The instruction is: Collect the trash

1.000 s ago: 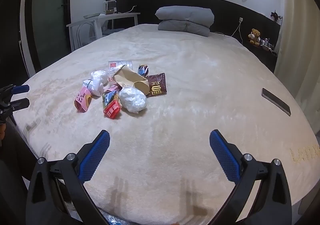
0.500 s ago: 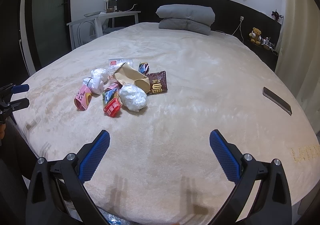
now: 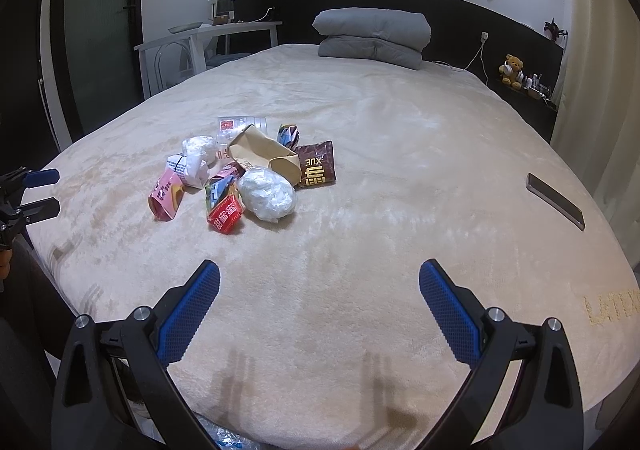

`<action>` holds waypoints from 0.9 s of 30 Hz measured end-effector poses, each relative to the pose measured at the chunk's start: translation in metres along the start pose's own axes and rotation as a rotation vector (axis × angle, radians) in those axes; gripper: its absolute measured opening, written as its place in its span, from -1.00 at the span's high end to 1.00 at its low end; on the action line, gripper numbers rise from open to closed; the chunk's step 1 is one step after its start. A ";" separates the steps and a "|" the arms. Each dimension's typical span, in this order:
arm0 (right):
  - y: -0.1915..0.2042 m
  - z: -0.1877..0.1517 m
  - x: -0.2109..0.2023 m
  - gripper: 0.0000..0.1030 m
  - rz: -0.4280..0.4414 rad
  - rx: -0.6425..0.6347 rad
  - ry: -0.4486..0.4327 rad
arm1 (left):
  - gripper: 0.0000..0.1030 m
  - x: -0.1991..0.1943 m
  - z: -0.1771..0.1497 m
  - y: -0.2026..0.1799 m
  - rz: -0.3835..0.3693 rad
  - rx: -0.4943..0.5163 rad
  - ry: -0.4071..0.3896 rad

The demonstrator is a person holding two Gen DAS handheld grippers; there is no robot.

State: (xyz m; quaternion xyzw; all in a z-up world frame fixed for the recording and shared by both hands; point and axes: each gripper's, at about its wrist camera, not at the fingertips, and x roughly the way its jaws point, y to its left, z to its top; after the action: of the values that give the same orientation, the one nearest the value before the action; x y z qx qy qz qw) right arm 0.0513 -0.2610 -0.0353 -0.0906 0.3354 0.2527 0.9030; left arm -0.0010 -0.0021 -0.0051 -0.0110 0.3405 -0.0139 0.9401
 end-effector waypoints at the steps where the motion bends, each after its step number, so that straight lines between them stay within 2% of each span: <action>1: 0.000 0.000 0.000 -0.92 0.000 -0.001 0.001 | -0.88 0.000 0.000 0.000 0.002 0.001 0.002; 27: 0.005 -0.005 0.006 -0.92 0.002 -0.013 0.014 | -0.88 0.002 -0.002 -0.002 0.000 0.005 0.016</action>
State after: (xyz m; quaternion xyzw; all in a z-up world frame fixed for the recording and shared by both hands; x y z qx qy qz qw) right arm 0.0499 -0.2559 -0.0433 -0.0980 0.3402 0.2552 0.8997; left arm -0.0009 -0.0038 -0.0083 -0.0087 0.3480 -0.0149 0.9373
